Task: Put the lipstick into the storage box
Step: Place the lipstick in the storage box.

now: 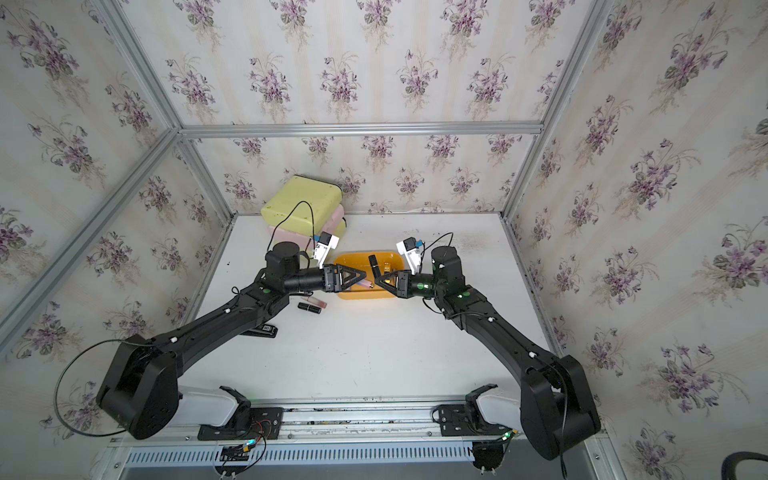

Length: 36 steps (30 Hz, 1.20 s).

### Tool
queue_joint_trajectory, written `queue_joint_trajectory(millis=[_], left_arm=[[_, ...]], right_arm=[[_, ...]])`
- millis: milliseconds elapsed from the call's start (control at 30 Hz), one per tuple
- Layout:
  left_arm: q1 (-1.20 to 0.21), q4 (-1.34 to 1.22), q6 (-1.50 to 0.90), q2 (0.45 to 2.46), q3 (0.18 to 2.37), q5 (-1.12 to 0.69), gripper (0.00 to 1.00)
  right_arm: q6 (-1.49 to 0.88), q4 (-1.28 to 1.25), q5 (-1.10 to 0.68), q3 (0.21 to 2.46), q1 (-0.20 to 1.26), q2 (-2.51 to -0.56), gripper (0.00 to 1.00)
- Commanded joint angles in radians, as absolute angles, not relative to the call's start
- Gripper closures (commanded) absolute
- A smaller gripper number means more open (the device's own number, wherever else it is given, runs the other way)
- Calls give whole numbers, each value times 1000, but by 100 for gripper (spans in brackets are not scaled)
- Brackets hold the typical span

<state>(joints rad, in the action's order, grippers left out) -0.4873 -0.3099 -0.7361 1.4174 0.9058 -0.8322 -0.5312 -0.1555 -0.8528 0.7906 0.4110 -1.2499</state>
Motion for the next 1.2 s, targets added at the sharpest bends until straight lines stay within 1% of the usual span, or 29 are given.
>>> queue_joint_trajectory(millis=[0, 233, 700, 867, 933, 967, 1067, 1167], left_arm=[[-499, -365, -742, 1460, 939, -822, 4], [-531, -359, -738, 1507, 1001, -825, 11], [-564, -382, -759, 1543, 1026, -833, 37], [-566, -388, -762, 1550, 1029, -833, 44], [-568, -392, -764, 1550, 1029, -832, 44], [-568, -392, -766, 1553, 1030, -833, 48], [-570, -398, -772, 1558, 1034, -832, 52], [-571, -405, -776, 1562, 1035, -836, 60]], right_arm=[[-532, -163, -879, 799, 410, -1244, 80], [-530, -163, -885, 797, 410, -1244, 80], [-529, -163, -876, 798, 409, -1239, 80], [-530, -163, -876, 797, 409, -1239, 80], [-530, -164, -874, 795, 410, -1240, 80], [-529, -164, -874, 795, 409, -1241, 80], [-528, -163, -875, 794, 409, -1243, 80], [-526, -161, -871, 794, 410, -1243, 80]])
